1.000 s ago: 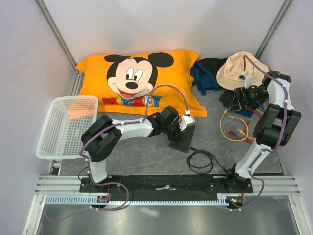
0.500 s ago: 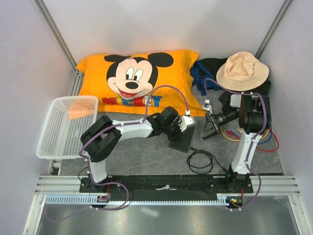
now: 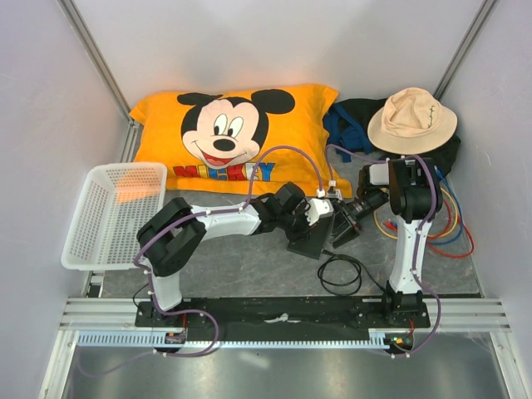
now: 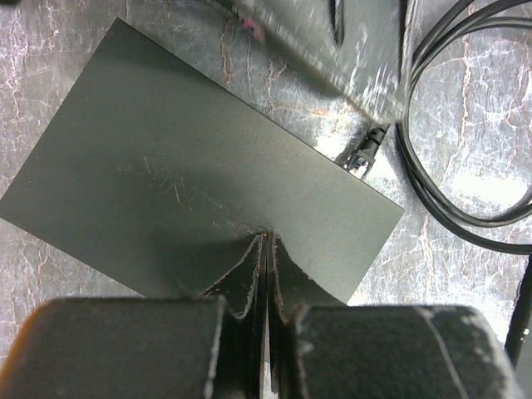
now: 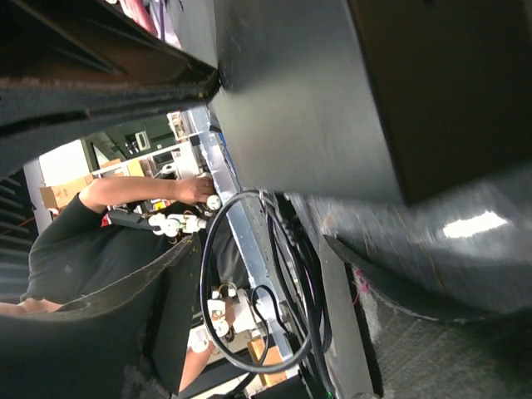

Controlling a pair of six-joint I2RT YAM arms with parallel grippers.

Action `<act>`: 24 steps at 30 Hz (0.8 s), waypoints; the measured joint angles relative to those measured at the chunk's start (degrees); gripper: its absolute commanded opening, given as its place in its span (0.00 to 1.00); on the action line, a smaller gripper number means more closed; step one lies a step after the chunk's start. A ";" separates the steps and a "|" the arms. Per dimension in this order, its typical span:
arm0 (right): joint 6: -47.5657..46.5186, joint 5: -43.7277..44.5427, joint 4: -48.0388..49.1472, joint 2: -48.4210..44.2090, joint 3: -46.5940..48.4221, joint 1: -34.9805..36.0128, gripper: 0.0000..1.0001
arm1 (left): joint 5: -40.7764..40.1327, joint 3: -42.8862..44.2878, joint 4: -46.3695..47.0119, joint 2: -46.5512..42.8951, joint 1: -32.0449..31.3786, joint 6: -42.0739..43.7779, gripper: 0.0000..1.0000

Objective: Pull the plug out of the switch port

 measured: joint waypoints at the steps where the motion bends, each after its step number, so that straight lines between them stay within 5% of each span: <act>1: 0.59 -0.15 0.37 0.00 0.00 0.48 0.66 | -0.17 0.00 -0.02 -0.02 -0.07 0.15 0.02; 15: 17.33 -0.74 16.83 -8.59 -7.65 3.32 0.63 | -0.44 -0.02 -0.04 -0.11 -0.24 0.37 0.02; 24: 20.92 -2.93 18.47 -6.54 -7.69 4.31 0.53 | -0.55 -0.02 -0.09 -0.11 -0.24 0.37 0.02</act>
